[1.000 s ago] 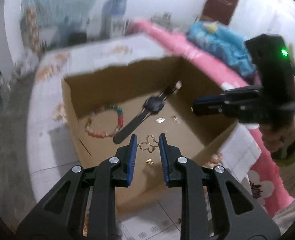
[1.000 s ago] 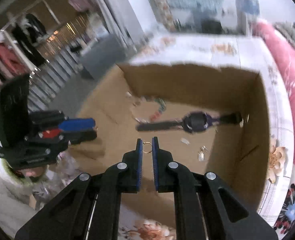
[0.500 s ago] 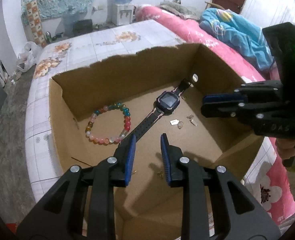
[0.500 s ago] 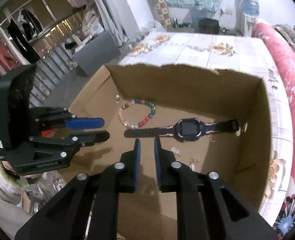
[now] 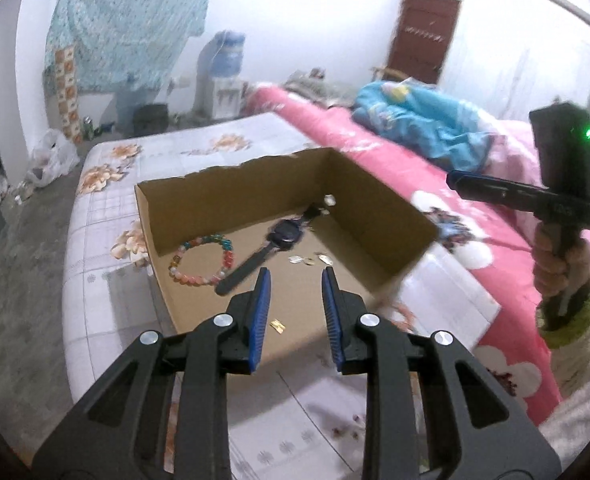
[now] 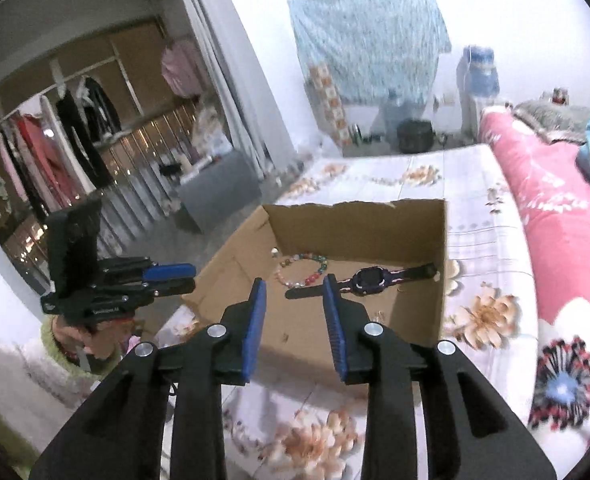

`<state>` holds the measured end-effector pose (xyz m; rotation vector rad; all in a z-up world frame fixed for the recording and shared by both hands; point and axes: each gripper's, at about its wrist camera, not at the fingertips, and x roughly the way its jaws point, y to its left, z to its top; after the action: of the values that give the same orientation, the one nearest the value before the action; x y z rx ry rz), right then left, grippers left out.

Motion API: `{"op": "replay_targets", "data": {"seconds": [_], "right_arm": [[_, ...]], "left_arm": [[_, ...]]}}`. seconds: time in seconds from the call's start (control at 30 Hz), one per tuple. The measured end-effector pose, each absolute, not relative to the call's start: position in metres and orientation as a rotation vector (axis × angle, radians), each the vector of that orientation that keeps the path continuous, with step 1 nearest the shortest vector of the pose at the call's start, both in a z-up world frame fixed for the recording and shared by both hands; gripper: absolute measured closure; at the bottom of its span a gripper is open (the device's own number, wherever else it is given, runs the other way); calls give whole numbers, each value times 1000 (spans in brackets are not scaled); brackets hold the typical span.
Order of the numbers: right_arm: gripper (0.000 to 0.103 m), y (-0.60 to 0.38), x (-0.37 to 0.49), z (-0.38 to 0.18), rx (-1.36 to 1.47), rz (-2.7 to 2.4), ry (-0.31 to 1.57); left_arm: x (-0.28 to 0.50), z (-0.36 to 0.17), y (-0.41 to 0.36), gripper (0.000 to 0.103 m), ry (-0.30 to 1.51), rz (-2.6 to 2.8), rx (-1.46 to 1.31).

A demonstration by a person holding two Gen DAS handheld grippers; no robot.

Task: Organize jewelry
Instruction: 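Open both tools over the box to drop the ring and charm, then move the right tool to the pink bead bracelet while the left tool reaches a small gold charm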

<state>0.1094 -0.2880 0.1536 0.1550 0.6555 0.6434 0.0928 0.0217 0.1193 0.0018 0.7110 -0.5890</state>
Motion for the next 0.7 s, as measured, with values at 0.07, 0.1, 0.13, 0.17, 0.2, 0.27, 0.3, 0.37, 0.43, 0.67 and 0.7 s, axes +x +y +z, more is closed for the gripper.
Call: {"op": "replay_targets", "data": {"seconds": [0.07,0.1,0.13,0.17,0.2,0.27,0.3,0.37,0.43,0.67,0.7], "right_arm": [[68,-299,86,148,168,655,631],[66,-303,76,140,187,662,636],[65,-306,69,130,212,668,657],[65,-307,66,120,232,670,682],[65,-306,64,108,251,665,711],[65,-301,64,78,280,627,792],[65,-296,67,61,286,598,839],[65,-284,72,34,261,539,909],[65,-268,77,13,174,456,963],[65,-251,90,-4,87,390,979],[65,-252,92,-3,94,388,977]], "left_arm": [[71,117,27,72,680,-620,-7],[62,115,29,71,675,-633,-11],[54,110,29,69,677,-650,-10],[47,104,28,69,683,-660,-10],[41,95,25,68,699,-671,-12],[38,80,18,67,744,-682,-29],[39,70,13,67,775,-687,-41],[45,47,-1,67,837,-655,-42],[53,29,-14,67,874,-605,-4],[75,-6,-47,67,922,-493,129],[76,-9,-49,67,922,-488,134]]}}
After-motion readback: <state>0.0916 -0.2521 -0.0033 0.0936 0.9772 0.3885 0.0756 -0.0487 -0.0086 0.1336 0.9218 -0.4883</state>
